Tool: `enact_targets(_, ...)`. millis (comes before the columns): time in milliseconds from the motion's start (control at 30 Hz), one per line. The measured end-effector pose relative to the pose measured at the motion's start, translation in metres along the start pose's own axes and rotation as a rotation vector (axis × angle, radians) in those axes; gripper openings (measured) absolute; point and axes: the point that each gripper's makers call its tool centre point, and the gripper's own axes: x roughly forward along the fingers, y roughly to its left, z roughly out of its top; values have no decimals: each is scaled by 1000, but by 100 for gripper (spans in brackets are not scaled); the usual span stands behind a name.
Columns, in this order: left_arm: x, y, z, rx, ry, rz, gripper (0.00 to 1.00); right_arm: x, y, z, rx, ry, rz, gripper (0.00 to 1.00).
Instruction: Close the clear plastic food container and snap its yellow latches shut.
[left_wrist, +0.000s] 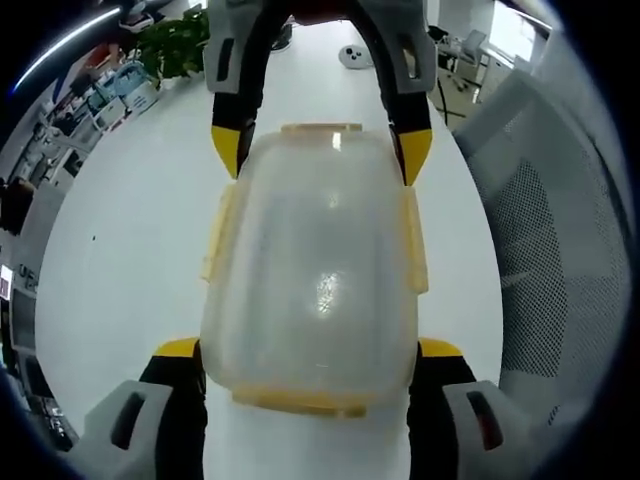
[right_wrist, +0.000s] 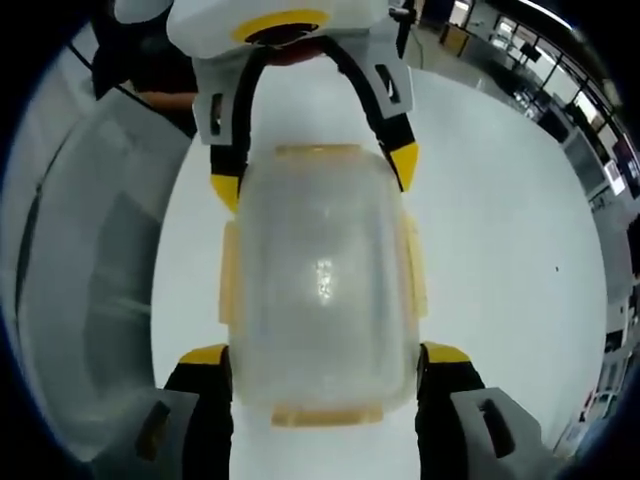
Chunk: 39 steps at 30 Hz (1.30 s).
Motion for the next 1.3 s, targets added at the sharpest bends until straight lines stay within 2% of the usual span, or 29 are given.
enact_targets(833,5,36,-2,-11,0,0,85,4,-36,3,-19,3,15,76)
enact_targets(1300,5,40,-2,-18,0,3,85,4,-41,4,-22,5,15,76)
